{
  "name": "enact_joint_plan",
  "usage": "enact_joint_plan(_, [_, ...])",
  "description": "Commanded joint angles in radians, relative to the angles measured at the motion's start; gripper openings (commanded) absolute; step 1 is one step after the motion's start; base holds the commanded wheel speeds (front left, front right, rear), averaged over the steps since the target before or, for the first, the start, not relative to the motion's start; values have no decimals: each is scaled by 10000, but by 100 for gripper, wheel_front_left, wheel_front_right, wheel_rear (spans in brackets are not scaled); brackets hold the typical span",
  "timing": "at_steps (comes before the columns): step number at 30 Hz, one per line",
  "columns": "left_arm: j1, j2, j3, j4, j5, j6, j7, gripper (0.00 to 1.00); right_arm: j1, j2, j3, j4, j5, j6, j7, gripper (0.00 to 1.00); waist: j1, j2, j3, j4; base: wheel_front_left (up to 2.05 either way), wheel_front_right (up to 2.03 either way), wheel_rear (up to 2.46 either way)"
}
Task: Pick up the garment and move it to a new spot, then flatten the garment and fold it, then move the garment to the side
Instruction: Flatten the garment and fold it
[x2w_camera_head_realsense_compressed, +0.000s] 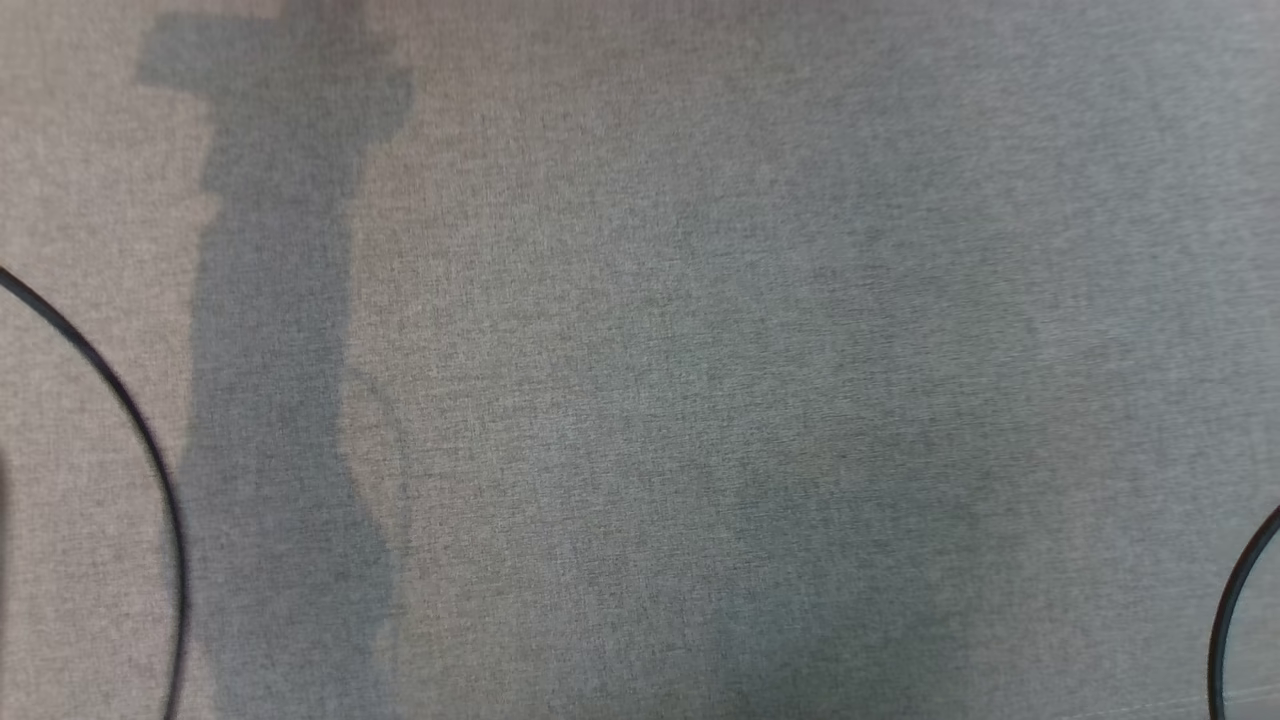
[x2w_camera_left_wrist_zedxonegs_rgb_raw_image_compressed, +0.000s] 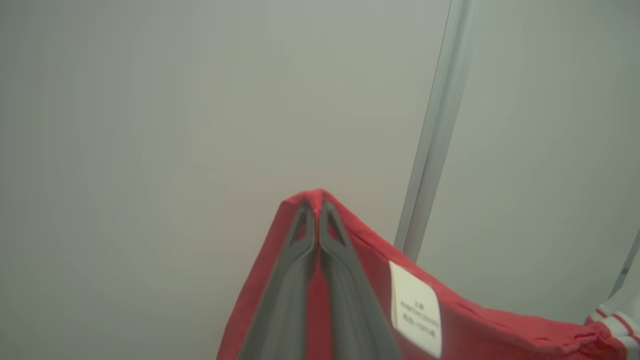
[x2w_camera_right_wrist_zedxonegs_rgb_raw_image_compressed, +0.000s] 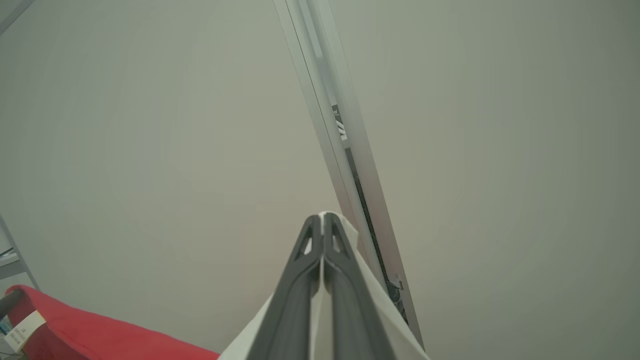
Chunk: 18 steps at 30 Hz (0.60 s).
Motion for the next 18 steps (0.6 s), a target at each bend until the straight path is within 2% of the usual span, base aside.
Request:
enact_joint_plan(1, [568,-52,-144,25,-110,-71,-152,0,500,-201,156,-113,257,0,22,0,0,0,209,75,0,0,0])
enact_joint_plan(9, [4615,-98,-958,-1164,-948,-57,-838,0,4467,-1177,1002,-1671,2181,0,-409,0,0,0,-21,269,0,0,0])
enact_joint_plan(15, [7501,14,-744,-2842,-505,-42,-900,0,7888,-1785,1290,-3361,3337,0,-741,0,0,0,-636,439,0,0,0])
enact_joint_plan(18, [8957,109,-548,-3721,-341,149,-903,0,9424,-2028,1246,-4217,3763,0,-854,0,0,0,-1053,397,0,0,0])
